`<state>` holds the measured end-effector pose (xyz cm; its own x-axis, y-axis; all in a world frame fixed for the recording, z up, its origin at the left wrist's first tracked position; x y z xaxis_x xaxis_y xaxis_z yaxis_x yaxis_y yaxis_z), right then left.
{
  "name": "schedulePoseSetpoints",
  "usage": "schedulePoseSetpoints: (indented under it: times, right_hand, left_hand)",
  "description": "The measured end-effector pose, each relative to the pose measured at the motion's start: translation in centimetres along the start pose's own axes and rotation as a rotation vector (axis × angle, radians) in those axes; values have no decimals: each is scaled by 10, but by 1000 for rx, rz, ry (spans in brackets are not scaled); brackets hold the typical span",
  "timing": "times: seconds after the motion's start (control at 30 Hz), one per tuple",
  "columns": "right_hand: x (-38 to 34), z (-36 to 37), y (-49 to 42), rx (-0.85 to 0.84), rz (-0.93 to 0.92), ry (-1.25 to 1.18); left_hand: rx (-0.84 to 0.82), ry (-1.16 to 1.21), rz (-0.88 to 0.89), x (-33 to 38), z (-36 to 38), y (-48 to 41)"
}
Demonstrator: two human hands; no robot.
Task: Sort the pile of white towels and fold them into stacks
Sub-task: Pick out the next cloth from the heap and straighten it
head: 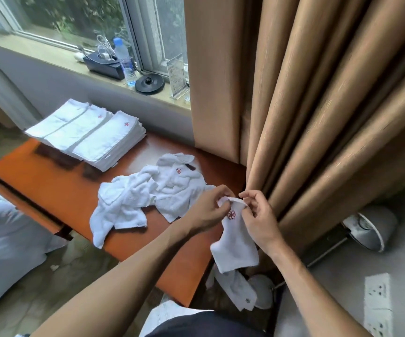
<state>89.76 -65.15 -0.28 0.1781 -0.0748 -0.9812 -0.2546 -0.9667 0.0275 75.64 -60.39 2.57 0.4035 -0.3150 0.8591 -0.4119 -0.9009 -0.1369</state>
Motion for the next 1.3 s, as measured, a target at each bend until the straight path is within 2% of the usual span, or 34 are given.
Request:
schedulePoseSetpoints:
  times: [0.13,0.27,0.4,0.47,0.6,0.77,1.0,1.07,1.17,1.3]
  right_hand:
    - [-10,0,0,-89,-33,113]
    - [-25,-3,-2,-41,-127,220]
    - [-26,-11,-10,21,-120,170]
    - [-20,-13,-11,65,-63,99]
    - [-13,-23,-13,80,-45,97]
    - [-17,-18,-10,6,-85,161]
    - [-27,-26,-10,86,-172,245]
    - [-29,-26,-9,108,-183,244]
    - [-32,-21,-6,126,-171,181]
    - [-25,2,4,8,-94,132]
  left_hand:
    - [17,-13,47,15,-8,0]
    - [84,5,-8,9,-20,0]
    - [-254,-158,-189,-30,6,17]
    - [-291,-203,-215,-47,10,27]
    - [-73,-190,-259,-53,-7,23]
    - [89,-217,-229,-27,-19,13]
    - [55,-364,-374,-44,-34,28]
    - [110,-290,-411,-48,-38,35]
    - [212,-43,-533,-53,-38,42]
    - [304,210,-643,-48,-32,46]
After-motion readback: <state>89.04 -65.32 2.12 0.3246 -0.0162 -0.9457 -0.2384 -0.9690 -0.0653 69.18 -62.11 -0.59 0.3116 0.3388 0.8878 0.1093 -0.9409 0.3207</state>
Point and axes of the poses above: each hand's wrist, its own y-axis away from the middle knuckle, its own z-axis out of the palm, x = y × z, the point moved 8 cm from there along -y, towards the middle knuckle, and after that the axes turned 5 degrees about x, right-handed, at the moved point
